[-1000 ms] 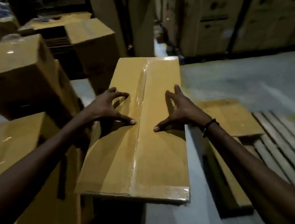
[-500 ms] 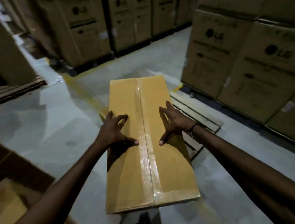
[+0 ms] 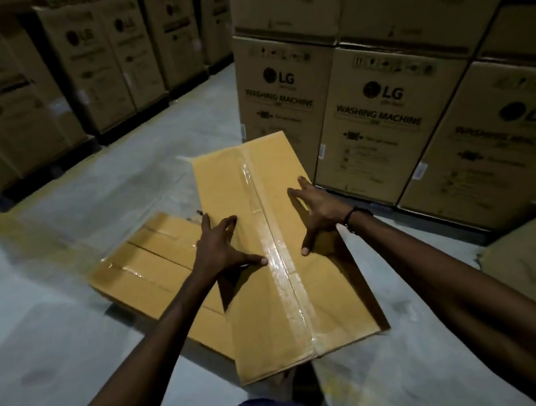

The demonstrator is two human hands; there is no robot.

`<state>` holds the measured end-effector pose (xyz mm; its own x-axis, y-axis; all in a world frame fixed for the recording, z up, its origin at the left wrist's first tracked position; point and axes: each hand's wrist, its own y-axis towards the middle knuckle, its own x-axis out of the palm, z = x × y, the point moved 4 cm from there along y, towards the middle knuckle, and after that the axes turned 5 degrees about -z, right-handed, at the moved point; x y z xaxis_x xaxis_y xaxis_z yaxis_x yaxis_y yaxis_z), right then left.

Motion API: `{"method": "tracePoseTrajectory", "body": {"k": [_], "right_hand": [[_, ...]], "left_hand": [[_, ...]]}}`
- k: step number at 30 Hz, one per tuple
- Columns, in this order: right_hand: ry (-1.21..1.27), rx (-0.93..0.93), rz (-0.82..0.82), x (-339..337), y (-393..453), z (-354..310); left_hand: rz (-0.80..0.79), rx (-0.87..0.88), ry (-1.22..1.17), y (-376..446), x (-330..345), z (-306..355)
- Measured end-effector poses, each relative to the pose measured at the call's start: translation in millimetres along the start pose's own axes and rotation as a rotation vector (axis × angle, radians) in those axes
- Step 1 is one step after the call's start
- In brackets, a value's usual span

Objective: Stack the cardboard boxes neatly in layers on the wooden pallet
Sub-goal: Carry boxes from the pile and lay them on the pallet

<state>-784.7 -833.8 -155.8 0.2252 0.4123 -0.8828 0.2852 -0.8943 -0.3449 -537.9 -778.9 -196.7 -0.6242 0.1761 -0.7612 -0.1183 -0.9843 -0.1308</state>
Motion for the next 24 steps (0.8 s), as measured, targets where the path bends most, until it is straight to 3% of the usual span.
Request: {"method": "tracePoseTrajectory", "body": {"k": [11,24], "right_hand": [[0.044,0.028,0.008,-31.1,91.3,57.4],[-0.050,-0.236,-0.191,-44.0,245.8,173.5]], "left_hand": [[0.017,0.010,0.010,106.2,28.8,20.0],[0.152,-0.328,-0.070,210.4,127.9,42.4]]}}
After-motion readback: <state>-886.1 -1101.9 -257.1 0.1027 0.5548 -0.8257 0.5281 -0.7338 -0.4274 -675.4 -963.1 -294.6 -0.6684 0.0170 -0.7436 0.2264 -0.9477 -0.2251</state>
